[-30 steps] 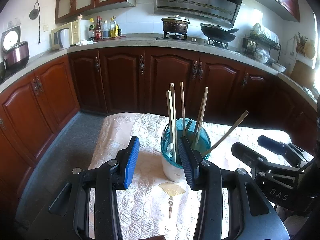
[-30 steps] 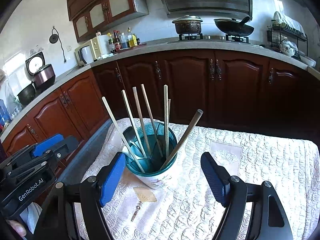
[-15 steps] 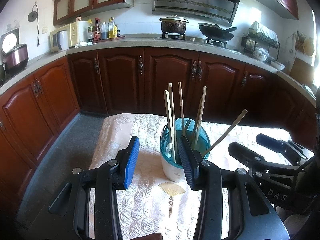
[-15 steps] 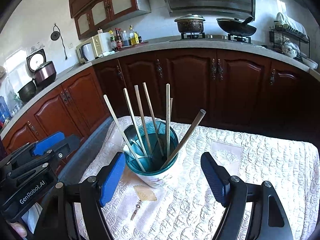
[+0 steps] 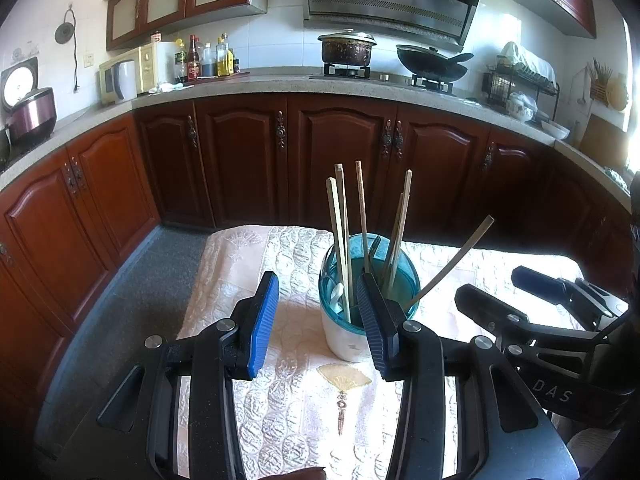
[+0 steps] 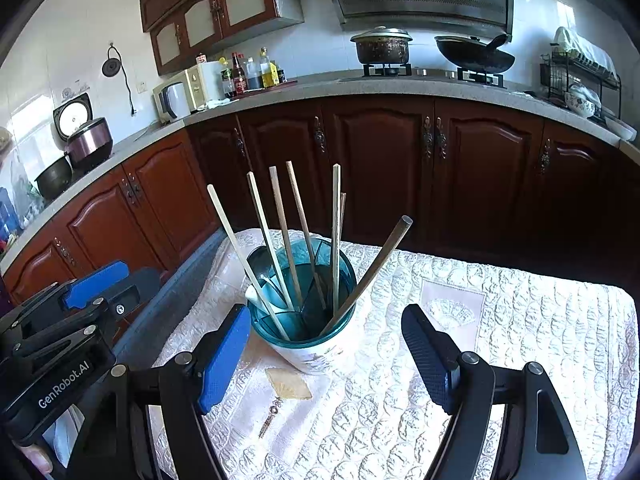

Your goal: Organize utensils

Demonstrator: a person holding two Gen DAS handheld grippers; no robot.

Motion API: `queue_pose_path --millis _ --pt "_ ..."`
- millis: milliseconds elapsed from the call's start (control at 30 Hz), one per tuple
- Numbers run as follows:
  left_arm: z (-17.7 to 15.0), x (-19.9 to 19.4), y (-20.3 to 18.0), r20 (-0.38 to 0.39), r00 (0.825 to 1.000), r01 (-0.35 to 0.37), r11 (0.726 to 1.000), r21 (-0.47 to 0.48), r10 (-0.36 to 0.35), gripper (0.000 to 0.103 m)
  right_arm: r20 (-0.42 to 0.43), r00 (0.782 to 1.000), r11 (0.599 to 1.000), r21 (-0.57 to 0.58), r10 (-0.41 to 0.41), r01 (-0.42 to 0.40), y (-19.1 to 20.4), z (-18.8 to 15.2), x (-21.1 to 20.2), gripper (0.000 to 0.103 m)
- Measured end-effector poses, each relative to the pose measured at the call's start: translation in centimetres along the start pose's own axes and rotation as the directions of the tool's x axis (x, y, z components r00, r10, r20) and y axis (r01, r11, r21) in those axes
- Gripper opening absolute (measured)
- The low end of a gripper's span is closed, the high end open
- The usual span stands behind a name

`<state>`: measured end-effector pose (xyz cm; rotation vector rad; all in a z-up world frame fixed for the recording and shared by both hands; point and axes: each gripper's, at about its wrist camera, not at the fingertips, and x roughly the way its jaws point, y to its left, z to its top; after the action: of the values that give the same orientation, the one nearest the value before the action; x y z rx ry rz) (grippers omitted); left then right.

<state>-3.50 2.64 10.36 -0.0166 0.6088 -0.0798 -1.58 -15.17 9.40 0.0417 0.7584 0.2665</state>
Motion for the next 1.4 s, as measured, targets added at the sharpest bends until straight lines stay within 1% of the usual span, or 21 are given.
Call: queue_pose_path --millis 333,1133,1400 --pt "-0.20 0.00 -0.06 -0.001 1.000 0.000 1.000 0.001 0.000 0.040 0.000 1.000 1.000 0.001 0.005 -0.005 -0.08 -0.24 0.03 0.076" --pt "-0.40 0.13 -0.47 -0.011 1.000 0.003 1.000 0.014 -0.003 0.040 -0.028 1.000 1.000 -0.014 0.004 -0.004 0.24 -0.52 0.77 0.076" --pt "-0.50 0.50 -0.35 -0.026 1.000 0.014 1.000 0.001 -0.014 0.040 -0.036 0.999 1.000 -0.017 0.003 -0.004 0.30 -0.60 1.00 0.076"
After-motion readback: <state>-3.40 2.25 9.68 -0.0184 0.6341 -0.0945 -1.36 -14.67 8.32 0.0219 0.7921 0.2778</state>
